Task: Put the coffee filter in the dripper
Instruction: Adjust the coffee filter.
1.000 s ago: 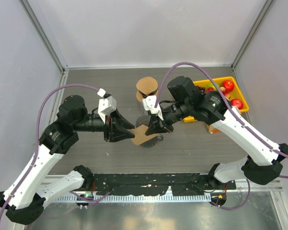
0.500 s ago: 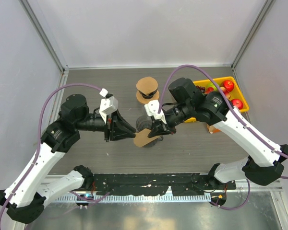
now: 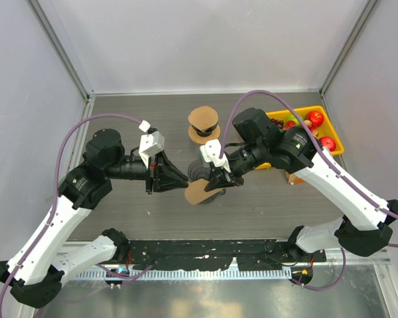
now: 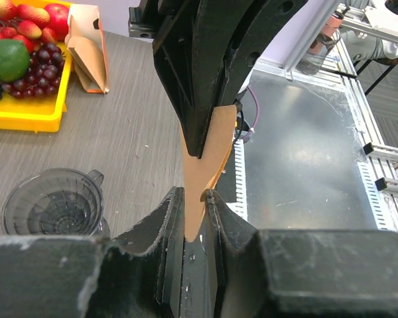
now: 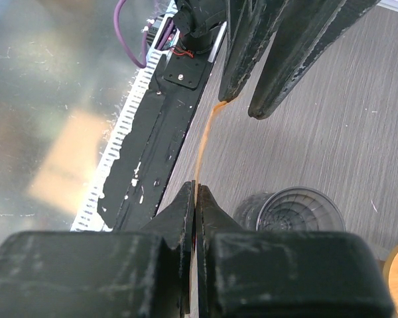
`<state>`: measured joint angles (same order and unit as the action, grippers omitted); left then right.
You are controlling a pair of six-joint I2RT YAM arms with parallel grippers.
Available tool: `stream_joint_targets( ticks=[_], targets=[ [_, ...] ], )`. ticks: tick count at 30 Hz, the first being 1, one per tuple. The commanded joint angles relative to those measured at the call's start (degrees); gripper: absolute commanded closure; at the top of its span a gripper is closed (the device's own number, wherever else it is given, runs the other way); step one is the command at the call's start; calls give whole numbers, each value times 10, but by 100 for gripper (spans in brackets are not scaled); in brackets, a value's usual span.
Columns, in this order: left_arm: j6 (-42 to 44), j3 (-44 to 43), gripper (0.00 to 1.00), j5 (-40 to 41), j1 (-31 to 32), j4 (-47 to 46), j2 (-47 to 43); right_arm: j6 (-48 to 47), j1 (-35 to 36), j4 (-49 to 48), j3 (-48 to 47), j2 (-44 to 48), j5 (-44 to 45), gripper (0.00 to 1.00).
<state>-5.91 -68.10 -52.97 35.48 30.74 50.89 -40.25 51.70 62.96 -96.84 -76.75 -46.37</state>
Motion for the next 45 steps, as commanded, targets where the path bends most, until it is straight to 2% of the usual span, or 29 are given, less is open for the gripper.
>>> stream_joint_targets(
  ticks=[1, 12, 19, 39, 45],
  targets=[
    [-4, -14, 78, -18, -2, -24, -4, -19, 4, 9, -10, 14, -13, 95],
    [-15, -13, 79, -29, -4, -36, 2, -25, 4, 14, -12, 12, -10, 95],
    [-17, -10, 79, -6, -2, -38, 4, -3, 4, -5, -15, 5, -7, 95],
    [-4, 2, 78, -14, 4, -33, -7, 29, 4, -22, -31, -15, -7, 95],
    [-6, 7, 81, -18, 4, -32, -9, 21, 4, -22, -27, -11, -11, 95]
  ],
)
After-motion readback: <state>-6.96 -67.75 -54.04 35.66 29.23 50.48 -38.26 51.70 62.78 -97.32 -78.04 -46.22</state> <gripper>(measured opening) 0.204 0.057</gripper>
